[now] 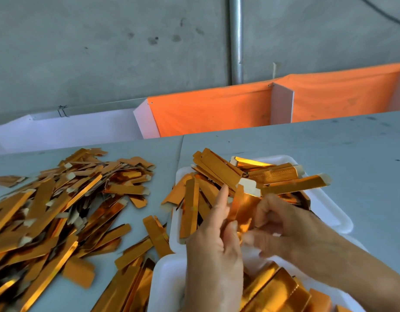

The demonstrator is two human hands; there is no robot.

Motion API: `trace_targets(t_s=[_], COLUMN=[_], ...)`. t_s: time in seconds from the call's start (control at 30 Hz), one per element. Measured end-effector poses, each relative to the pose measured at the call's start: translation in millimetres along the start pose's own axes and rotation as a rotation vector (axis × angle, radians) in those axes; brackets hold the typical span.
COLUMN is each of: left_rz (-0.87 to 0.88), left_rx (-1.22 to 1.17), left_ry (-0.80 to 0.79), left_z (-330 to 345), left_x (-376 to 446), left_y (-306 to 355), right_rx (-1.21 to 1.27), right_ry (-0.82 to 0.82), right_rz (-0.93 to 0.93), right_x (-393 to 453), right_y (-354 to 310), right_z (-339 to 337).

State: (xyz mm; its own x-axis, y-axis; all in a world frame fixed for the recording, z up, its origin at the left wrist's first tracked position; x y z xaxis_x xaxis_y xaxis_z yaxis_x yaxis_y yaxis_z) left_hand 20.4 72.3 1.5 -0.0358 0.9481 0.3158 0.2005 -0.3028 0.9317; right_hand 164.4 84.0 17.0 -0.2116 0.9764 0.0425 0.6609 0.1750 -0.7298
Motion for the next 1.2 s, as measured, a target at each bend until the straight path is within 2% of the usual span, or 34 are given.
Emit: trace_targets(t_s=[0.1, 0.17, 0.27, 0.47, 0.77, 0.97, 1.2], left_rz=[0.004, 0.051, 0.075, 0.127, 0.172, 0.162, 0.233], left_rx=[0.082, 0.124, 0.159, 0.265, 0.293, 0.237, 0.327], left_ry=[-0.050, -0.096, -0.125, -0.147, -0.202, -0.216, -0.195], left_z=[-0.3, 1.7, 4.8, 8.4, 14.4, 15.2, 19.1], left_x=[-1.3, -2.1, -2.3, -3.9, -4.7, -5.0, -6.6], left_y=[2.2, 3.7, 2.6, 0.5, -1.7, -1.6, -2.4], right_rx=[0.115, 0.216, 0.239, 0.018, 0.214, 0.361, 0.136], right_ry=[0.204, 0.247, 0.236, 0.232, 0.008, 0.034, 0.071], right_rz=[-0.052, -0.094, -0.090, -0.052, 0.000, 0.096, 0.121], right_x=[-0.9, -0.7, -1.1, -1.7, -0.5, -0.5, -2.2], right_y=[5.0, 2.8, 0.7, -1.1, 3.3, 6.3, 3.1], right_z=[-16.0, -18.7, -17.9, -14.5, -15.8, -19.3, -18.4])
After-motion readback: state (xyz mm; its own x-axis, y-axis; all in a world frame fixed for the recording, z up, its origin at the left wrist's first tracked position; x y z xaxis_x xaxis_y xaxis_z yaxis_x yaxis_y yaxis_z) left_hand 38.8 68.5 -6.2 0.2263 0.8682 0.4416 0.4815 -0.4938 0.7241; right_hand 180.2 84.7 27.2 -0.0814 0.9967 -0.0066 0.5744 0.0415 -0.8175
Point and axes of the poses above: each hand's wrist, its own x-axis towards the middle knuckle, its own z-axis out of the palm, y = z × x, the point moved 2 cm from there along x, towards the middle knuckle, and after that the axes turned 12 degrees about -x, right-handed, at the moved point
